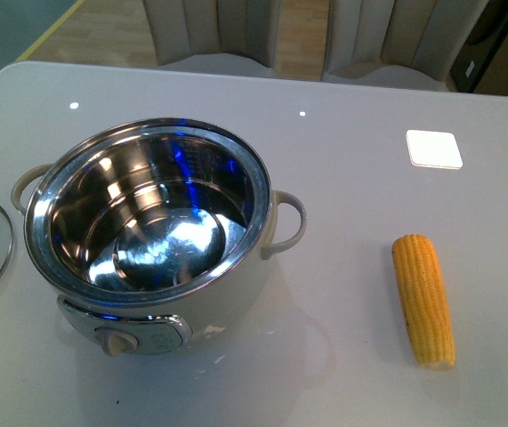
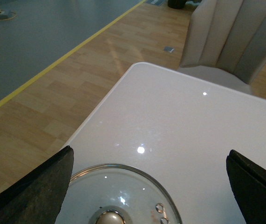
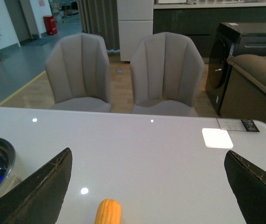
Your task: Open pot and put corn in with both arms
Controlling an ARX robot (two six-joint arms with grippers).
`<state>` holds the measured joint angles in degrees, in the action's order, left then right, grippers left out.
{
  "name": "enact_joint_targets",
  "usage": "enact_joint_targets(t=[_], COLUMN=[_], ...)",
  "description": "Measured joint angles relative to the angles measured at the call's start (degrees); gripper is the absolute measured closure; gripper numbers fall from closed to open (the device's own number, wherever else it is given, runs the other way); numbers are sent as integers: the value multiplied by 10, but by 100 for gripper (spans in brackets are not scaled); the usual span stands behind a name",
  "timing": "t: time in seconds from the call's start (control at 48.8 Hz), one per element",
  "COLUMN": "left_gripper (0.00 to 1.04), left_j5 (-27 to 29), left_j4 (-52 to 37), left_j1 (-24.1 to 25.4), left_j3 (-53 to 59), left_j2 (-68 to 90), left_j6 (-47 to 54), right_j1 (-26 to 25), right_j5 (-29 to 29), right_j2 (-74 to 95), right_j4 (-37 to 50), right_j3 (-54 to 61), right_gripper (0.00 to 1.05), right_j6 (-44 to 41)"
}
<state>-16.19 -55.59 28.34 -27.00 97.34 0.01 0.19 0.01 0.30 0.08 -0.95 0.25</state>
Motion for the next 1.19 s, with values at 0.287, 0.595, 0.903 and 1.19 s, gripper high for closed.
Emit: enact_joint_targets(t=[0.287,0.595,0.903,1.19], left_gripper=[7,22,76,101], left_j5=[-33,-99,-19,54], left_j4=[140,25,36,86], left_j1=[14,9,-98,-171], left_j3=[38,79,191,249], left_j2=[-215,-216,-365,-472], left_j6=[-16,-12,-7,-6], right_j1=[0,0,0,0], right_j5=[0,1,1,1], right_j2=[0,0,0,0], right_j4=[0,0,0,0], right_j3=[0,0,0,0], right_gripper=[9,9,9,9], right_j6=[0,0,0,0])
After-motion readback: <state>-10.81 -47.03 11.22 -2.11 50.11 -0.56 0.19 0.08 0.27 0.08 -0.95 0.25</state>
